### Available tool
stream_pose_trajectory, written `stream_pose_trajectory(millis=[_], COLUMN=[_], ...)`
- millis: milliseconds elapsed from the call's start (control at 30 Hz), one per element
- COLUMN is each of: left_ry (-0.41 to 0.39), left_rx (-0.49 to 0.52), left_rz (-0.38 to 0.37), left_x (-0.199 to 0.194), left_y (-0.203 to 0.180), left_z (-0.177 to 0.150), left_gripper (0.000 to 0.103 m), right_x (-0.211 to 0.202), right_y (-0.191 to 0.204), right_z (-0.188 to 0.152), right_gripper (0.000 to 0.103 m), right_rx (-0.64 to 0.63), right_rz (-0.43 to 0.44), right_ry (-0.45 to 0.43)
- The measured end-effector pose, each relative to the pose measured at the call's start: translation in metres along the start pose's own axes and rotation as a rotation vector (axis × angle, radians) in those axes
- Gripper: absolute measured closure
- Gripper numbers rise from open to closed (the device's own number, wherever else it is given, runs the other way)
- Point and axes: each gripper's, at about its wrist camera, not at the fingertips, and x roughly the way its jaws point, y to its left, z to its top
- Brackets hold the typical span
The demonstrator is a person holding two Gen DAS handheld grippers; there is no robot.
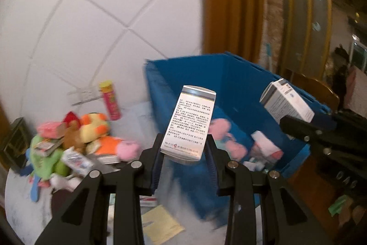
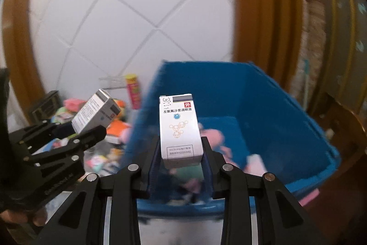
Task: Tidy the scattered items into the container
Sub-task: 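Lift both white medicine boxes and carry them over the blue crate, then open both grippers to drop the two boxes into the crate, then withdraw both grippers from the crate back toward the heap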
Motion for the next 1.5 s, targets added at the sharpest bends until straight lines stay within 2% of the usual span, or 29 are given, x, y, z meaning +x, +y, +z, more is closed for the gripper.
stream_pose_trajectory(millis=[100,233,400,700,733,767,800,833,867,967,1033,1300,1500], left_ry=[0.088,0.184,0.202,0.228,0.226,0.224,0.212,0.199,0.179,0.144,0.122,0.051,0.053], left_rx=[0.031,0.05,0.058,0.071,0.065,0.057,0.051,0.045,0.049,0.046,0.031,-0.033,-0.065], left_rz=[-0.007,-0.02,-0.02,-0.018,-0.017,-0.017,-0.016,-0.014,-0.007,0.016,0.027,0.133,0.233], left_x=[0.029,0.065,0.078,0.099,0.099,0.098,0.096,0.094,0.09,0.079,0.07,0.018,-0.029], left_y=[-0.033,-0.059,-0.065,-0.074,-0.073,-0.072,-0.072,-0.071,-0.071,-0.065,-0.056,0.01,0.078], left_z=[0.01,0.007,0.005,0.002,0.003,0.004,0.005,0.007,0.009,0.013,0.014,-0.005,-0.049], left_gripper=[0.069,0.069,0.069,0.068,0.06,0.042,0.034,0.02,0.016,0.004,0.004,0.004,0.004], right_x=[0.019,0.042,0.06,0.07,0.071,0.071,0.072,0.072,0.072,0.064,0.057,0.033,0.014], right_y=[-0.039,-0.07,-0.101,-0.115,-0.116,-0.117,-0.118,-0.119,-0.12,-0.099,-0.084,-0.026,0.02], right_z=[-0.006,-0.018,-0.031,-0.028,-0.027,-0.027,-0.026,-0.026,-0.025,-0.024,-0.022,-0.018,-0.018], right_gripper=[0.071,0.071,0.071,0.07,0.068,0.06,0.056,0.039,0.019,0.005,0.0,0.0,0.0], right_rx=[0.031,0.068,0.102,0.103,0.103,0.103,0.103,0.103,0.103,0.095,0.089,0.066,0.046], right_rz=[-0.033,-0.059,-0.089,-0.121,-0.126,-0.13,-0.135,-0.139,-0.144,-0.126,-0.113,-0.063,-0.018], right_ry=[0.056,0.115,0.156,0.157,0.155,0.153,0.151,0.149,0.147,0.121,0.104,0.034,-0.014])
